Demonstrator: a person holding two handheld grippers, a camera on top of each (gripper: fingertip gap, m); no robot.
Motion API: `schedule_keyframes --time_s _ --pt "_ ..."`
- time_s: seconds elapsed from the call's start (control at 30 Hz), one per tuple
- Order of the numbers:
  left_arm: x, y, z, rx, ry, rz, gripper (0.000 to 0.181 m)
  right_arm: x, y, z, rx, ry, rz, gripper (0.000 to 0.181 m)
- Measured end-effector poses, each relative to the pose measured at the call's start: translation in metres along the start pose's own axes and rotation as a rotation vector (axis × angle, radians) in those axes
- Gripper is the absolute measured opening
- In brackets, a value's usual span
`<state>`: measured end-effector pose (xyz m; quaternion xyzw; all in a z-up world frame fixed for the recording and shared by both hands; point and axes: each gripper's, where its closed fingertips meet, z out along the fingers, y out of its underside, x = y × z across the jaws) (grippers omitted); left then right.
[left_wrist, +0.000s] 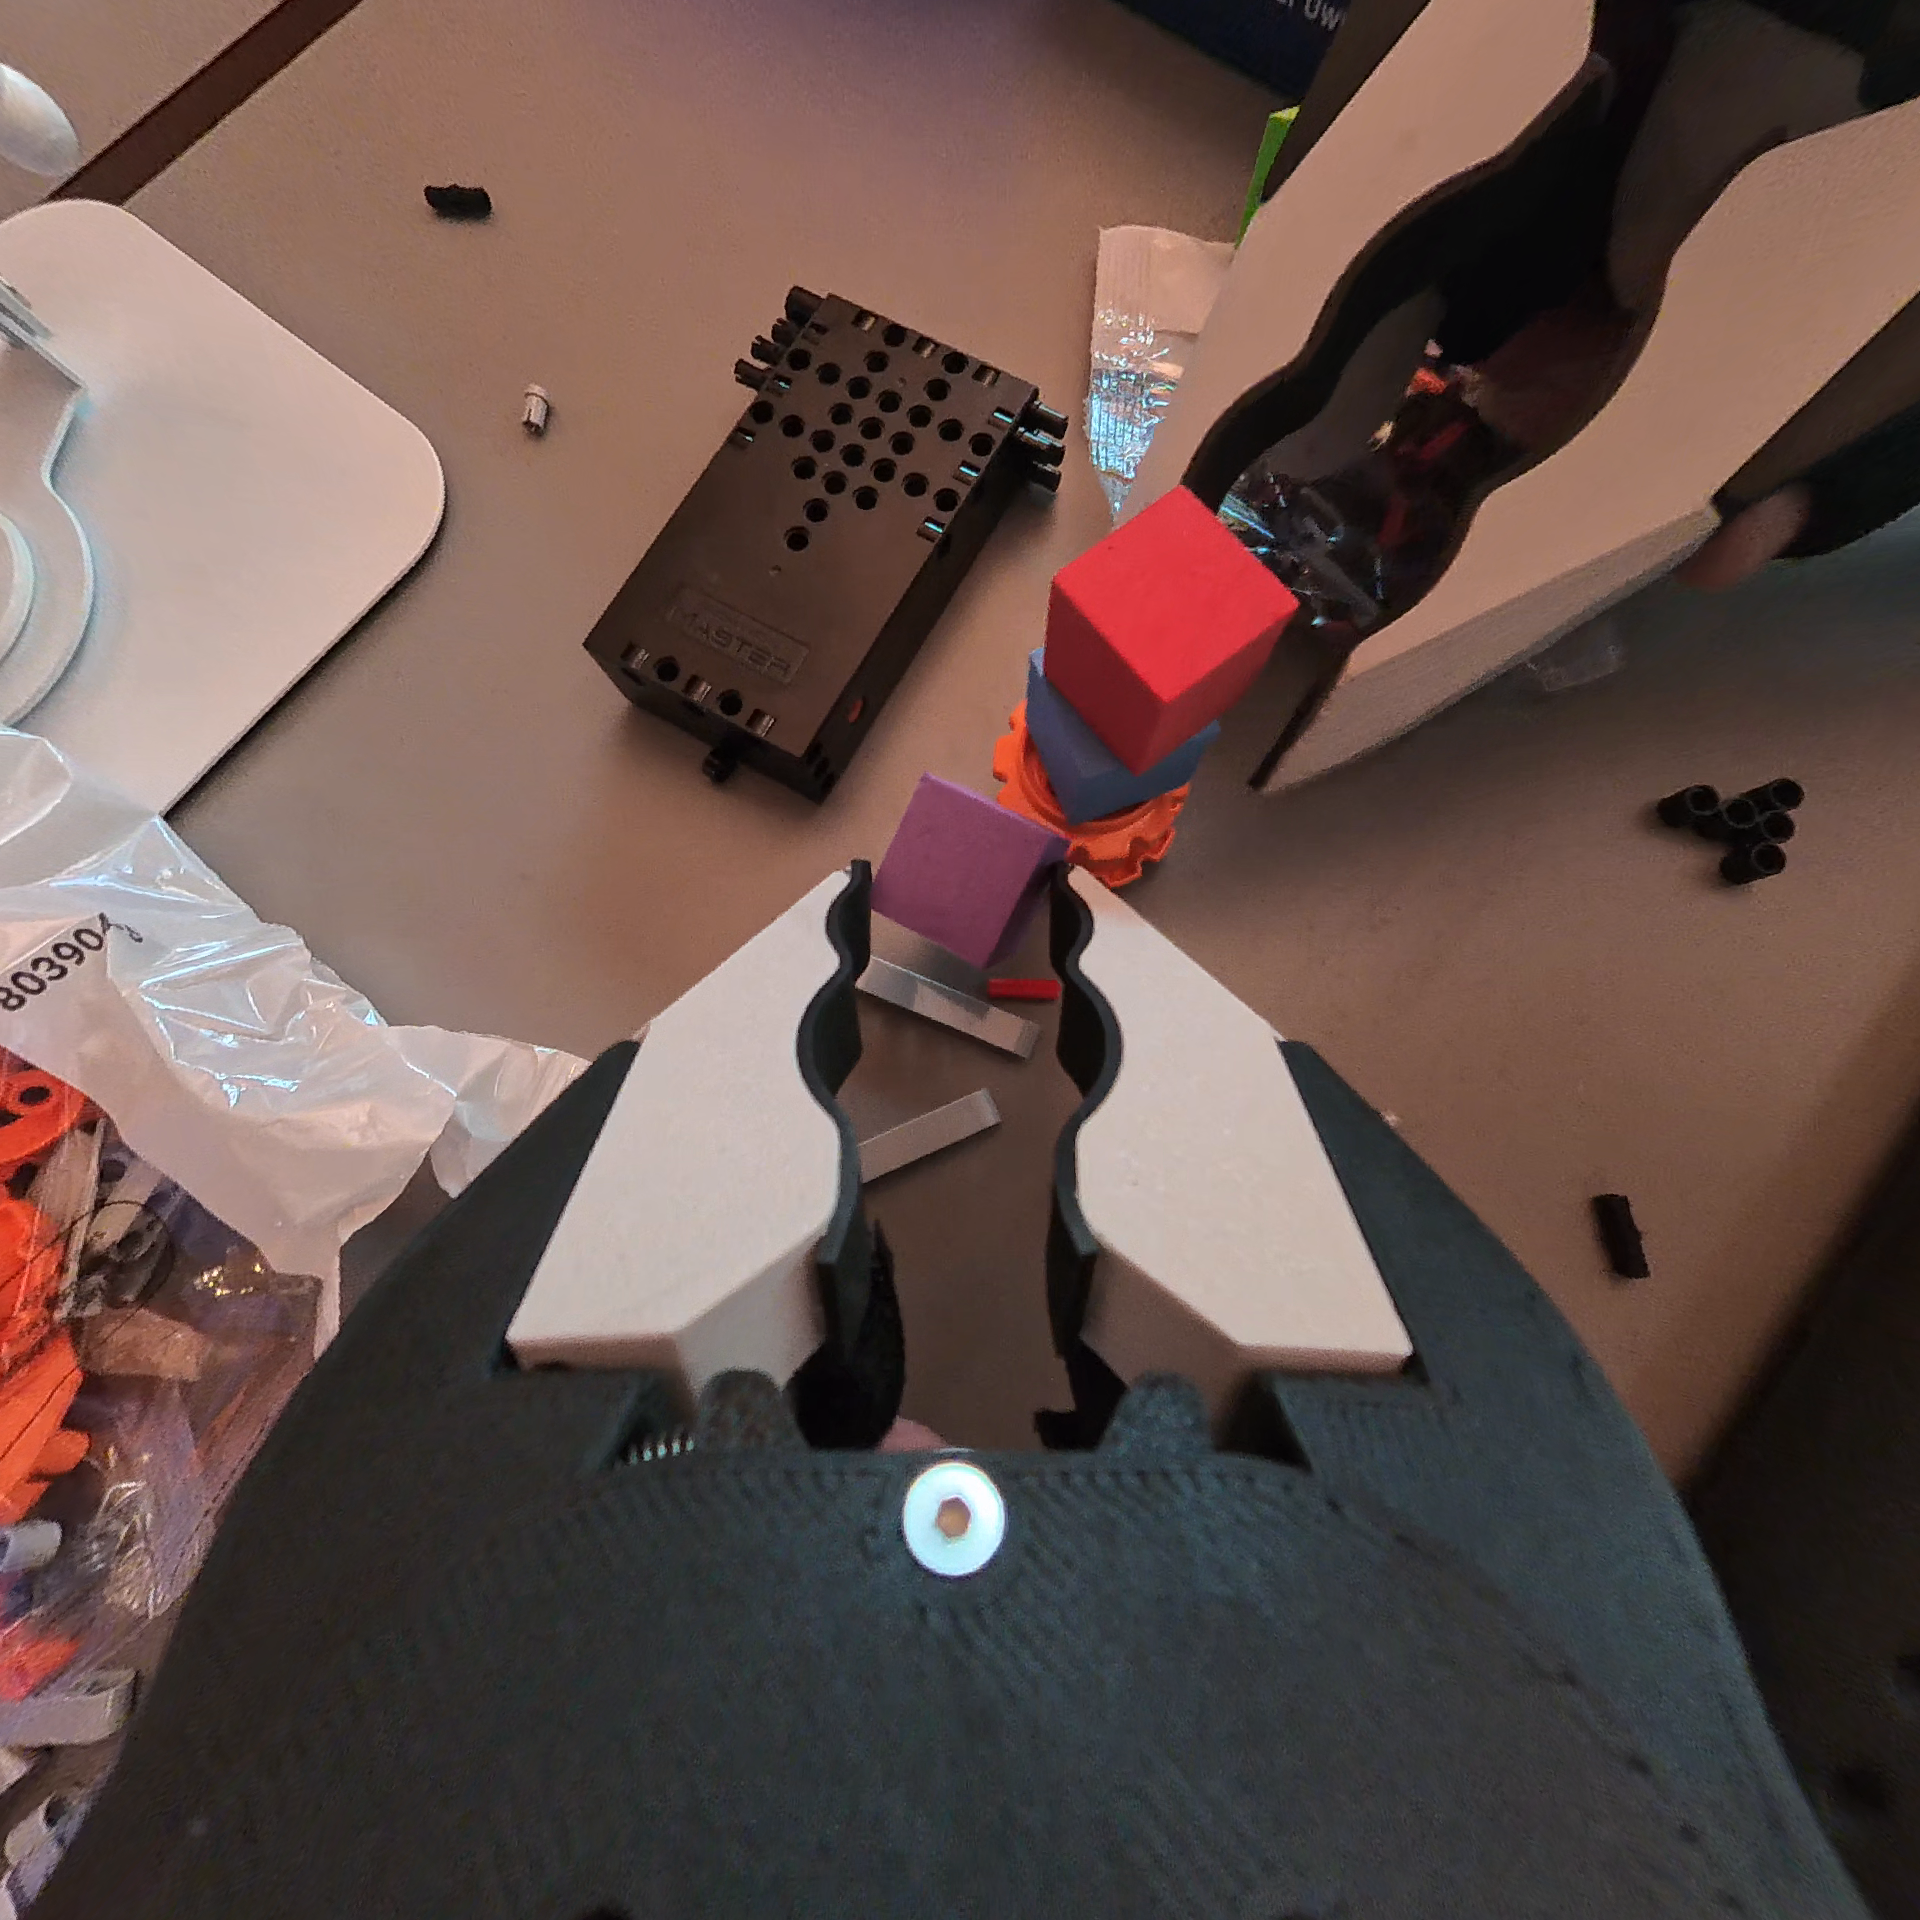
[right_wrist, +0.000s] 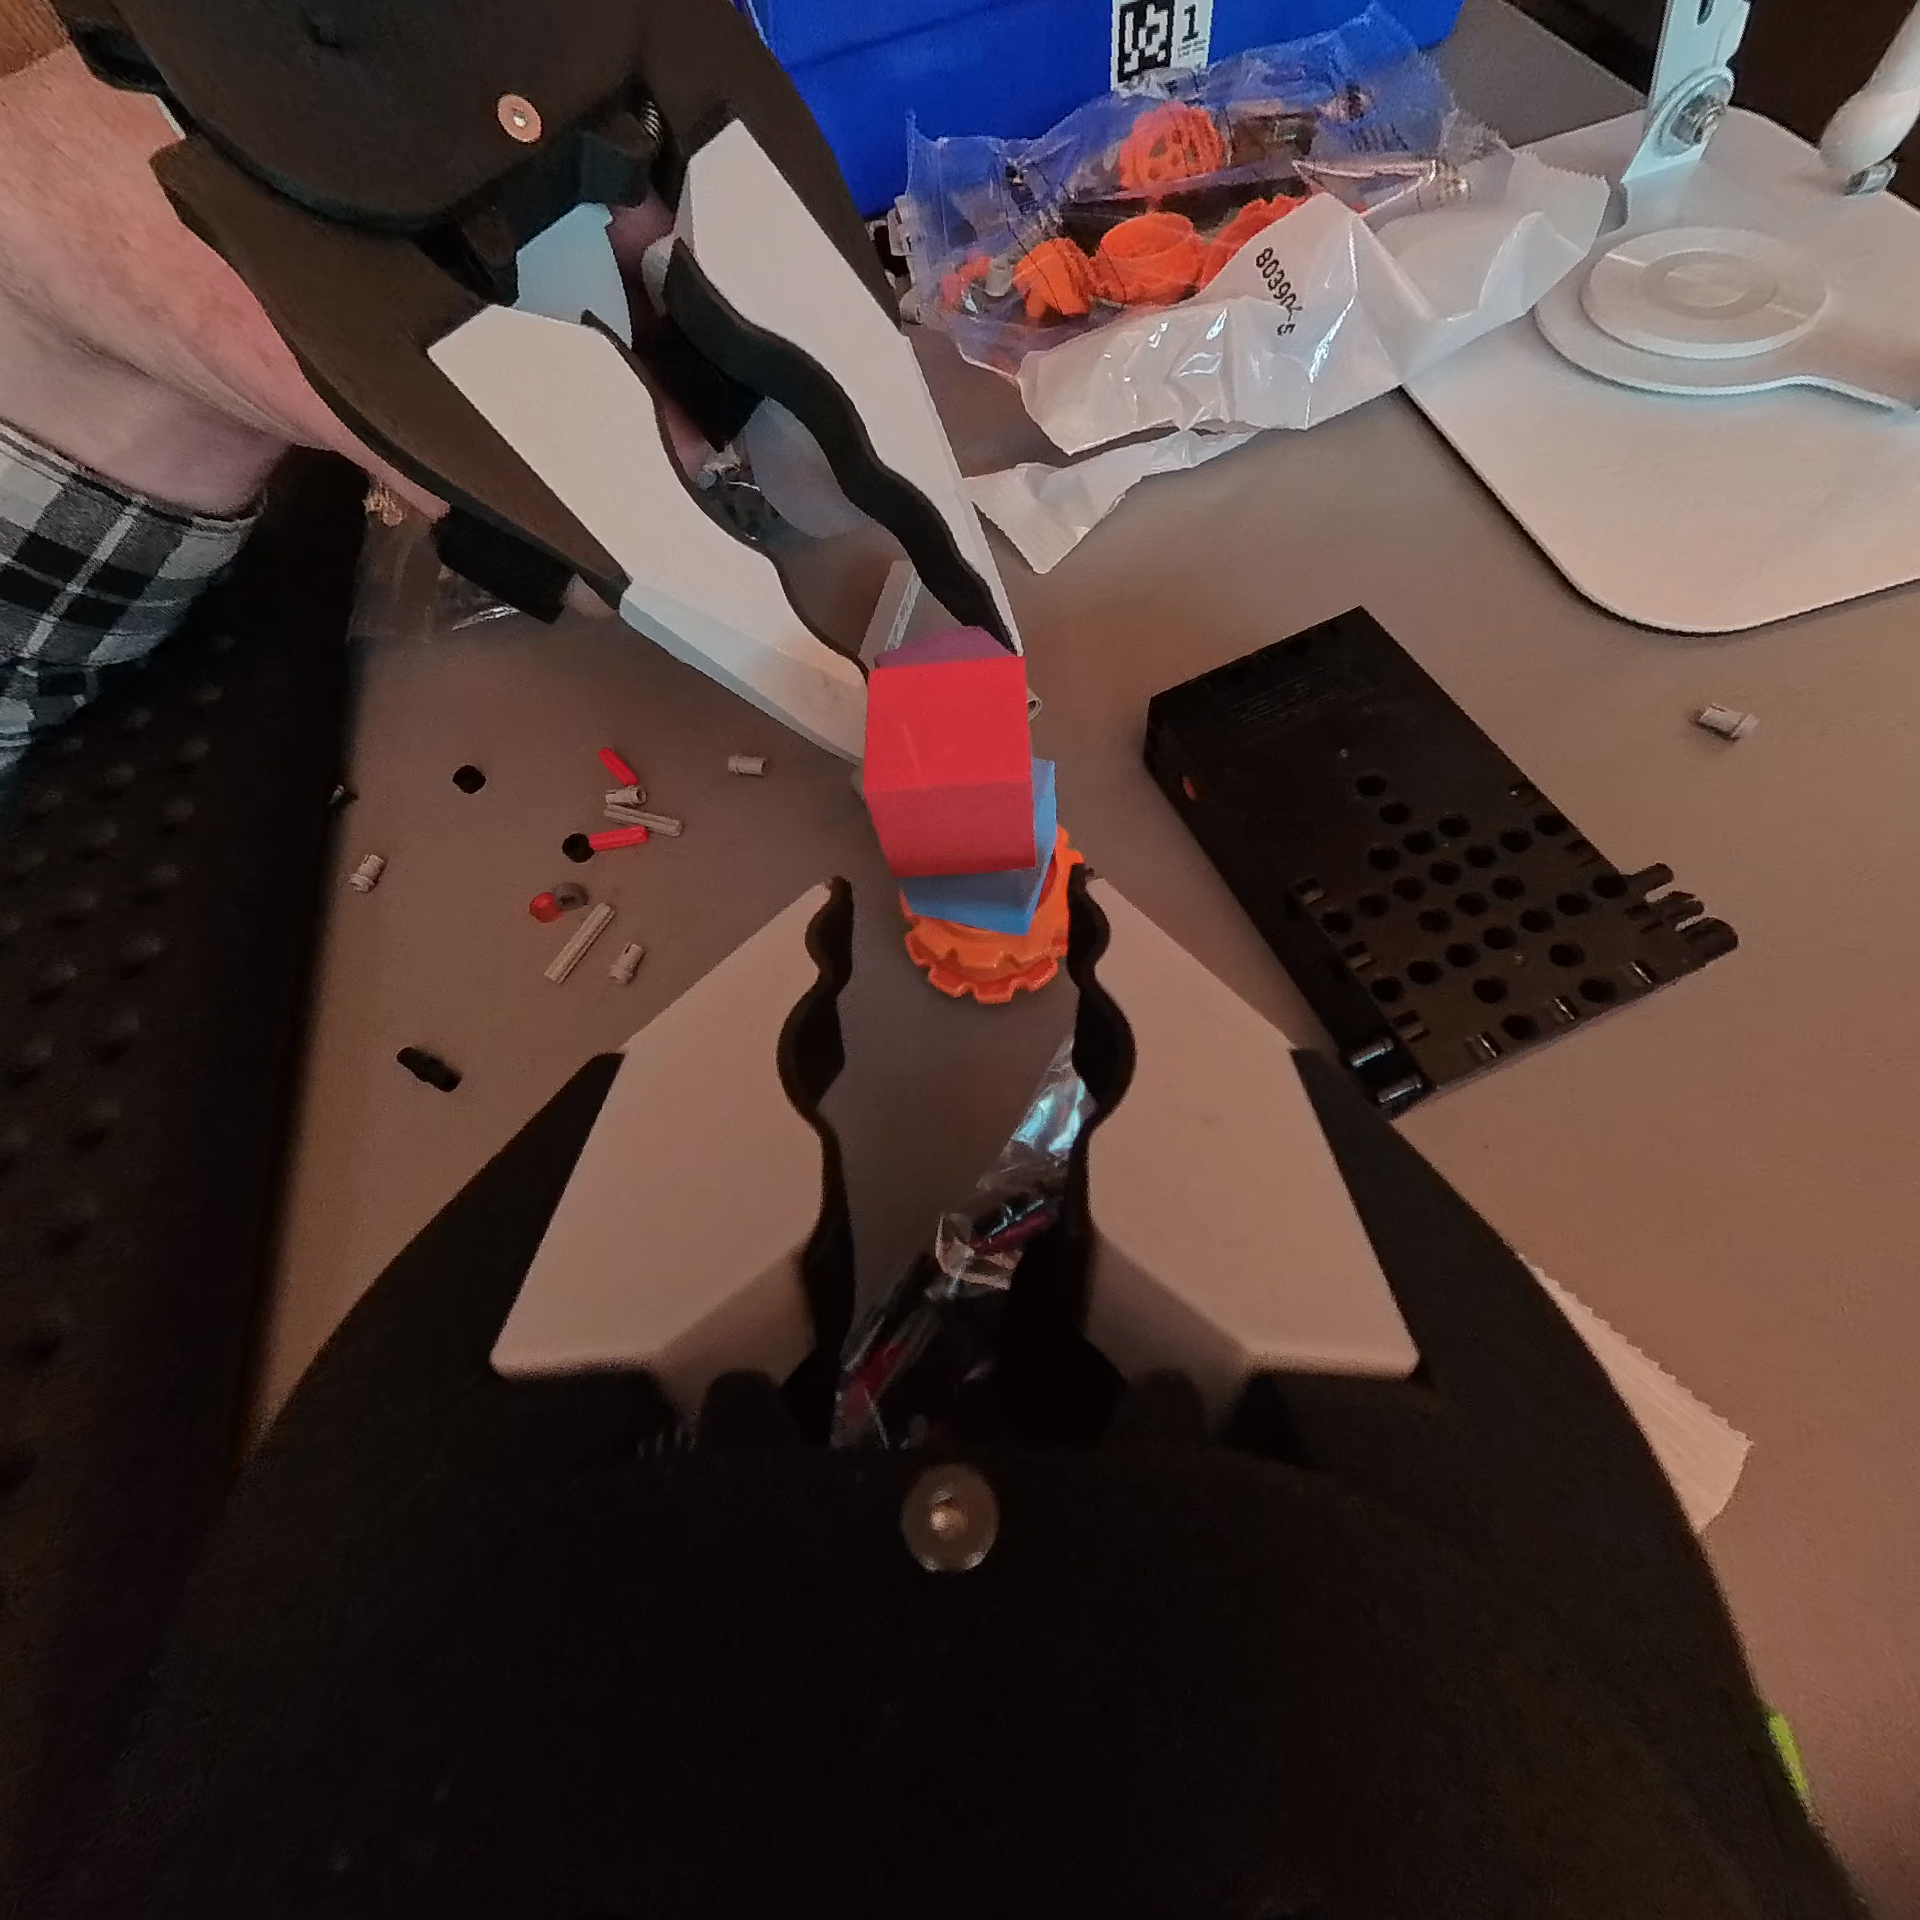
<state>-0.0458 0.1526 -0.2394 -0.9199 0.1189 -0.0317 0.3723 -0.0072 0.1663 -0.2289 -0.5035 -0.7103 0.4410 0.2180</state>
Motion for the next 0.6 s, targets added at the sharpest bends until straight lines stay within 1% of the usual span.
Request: schedule_keyframes --time_s 0.1,0.2,0.33,0.4,0.6 --pt "0.0 0.001 0.002 -0.006 0.002 0.0 0.033 0.0 0.006 0.002 -0.036 -0.007 0.02 0.049" --pt "0.0 0.002 0.003 -0.01 0.004 -0.001 0.033 0.002 0.018 0.008 -0.105 0.013 0.01 0.064" --pt "0.0 0.003 0.003 -0.015 0.005 -0.001 0.033 0.009 0.024 0.015 -0.158 0.076 -0.052 0.058" --pt "0.0 0.003 0.004 -0.015 0.006 -0.002 0.033 0.01 0.025 0.016 -0.162 0.077 -0.056 0.056" --pt "0.001 0.004 0.005 -0.018 0.008 0.0 0.033 0.008 0.025 0.019 -0.167 0.071 -0.088 0.043"
